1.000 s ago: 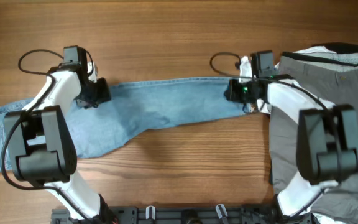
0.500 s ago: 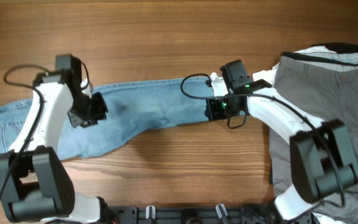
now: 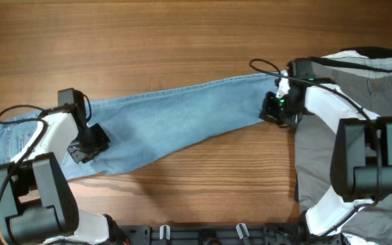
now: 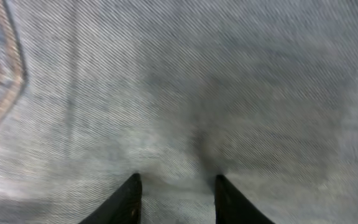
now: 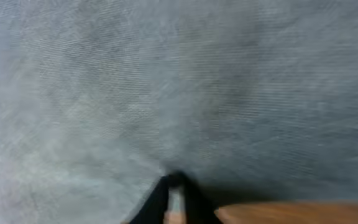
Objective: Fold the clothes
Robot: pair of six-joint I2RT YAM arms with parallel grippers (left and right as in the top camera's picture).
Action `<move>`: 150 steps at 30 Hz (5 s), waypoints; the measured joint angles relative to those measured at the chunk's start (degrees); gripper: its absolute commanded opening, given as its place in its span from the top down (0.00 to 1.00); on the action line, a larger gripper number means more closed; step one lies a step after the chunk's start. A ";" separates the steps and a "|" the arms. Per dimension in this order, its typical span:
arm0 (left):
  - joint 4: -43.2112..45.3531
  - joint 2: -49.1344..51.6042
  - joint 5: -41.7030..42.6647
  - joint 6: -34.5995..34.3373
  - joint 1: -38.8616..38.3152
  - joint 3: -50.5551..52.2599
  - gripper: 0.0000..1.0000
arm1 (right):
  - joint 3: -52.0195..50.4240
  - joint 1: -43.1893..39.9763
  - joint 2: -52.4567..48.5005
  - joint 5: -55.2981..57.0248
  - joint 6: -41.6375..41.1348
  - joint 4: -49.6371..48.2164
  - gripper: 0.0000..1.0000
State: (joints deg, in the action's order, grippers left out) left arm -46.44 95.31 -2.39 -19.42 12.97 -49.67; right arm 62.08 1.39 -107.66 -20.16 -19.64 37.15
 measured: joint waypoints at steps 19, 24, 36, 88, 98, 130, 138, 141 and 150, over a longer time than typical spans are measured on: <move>2.71 0.15 8.22 -1.42 8.52 -1.46 0.96 | -0.98 -1.22 17.14 4.79 7.78 2.47 0.30; 9.75 -0.17 10.75 -6.73 23.26 1.42 0.96 | -0.98 -1.22 17.14 10.03 8.44 -0.70 0.24; 18.03 -0.17 7.32 -5.99 36.94 2.10 0.59 | -0.98 -1.22 10.27 5.88 13.49 -3.52 0.25; -11.21 -26.05 32.26 12.37 18.71 -16.94 0.32 | 35.69 -0.09 17.99 -2.34 13.22 14.58 0.96; -17.31 -28.06 30.18 12.76 18.67 -32.79 0.32 | 35.69 29.29 15.85 2.97 4.52 12.33 0.96; -19.89 -29.22 26.86 12.76 18.67 -33.90 0.29 | 36.00 51.41 -10.64 -6.99 -7.37 -10.10 0.22; -26.29 -28.00 26.01 12.74 15.69 -33.94 0.31 | 36.33 39.50 -10.64 4.26 0.92 17.29 0.39; -27.76 -24.92 25.97 12.76 11.78 -32.72 0.31 | 36.33 32.28 -10.64 4.42 1.38 21.81 0.34; -22.43 -11.45 26.01 10.03 -0.31 -17.31 0.37 | 36.33 20.13 -7.72 -5.60 6.12 24.52 0.30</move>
State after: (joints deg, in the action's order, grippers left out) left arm -68.86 83.85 23.62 -9.39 12.67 -66.98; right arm 98.41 21.52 -115.37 -25.76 -13.52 61.67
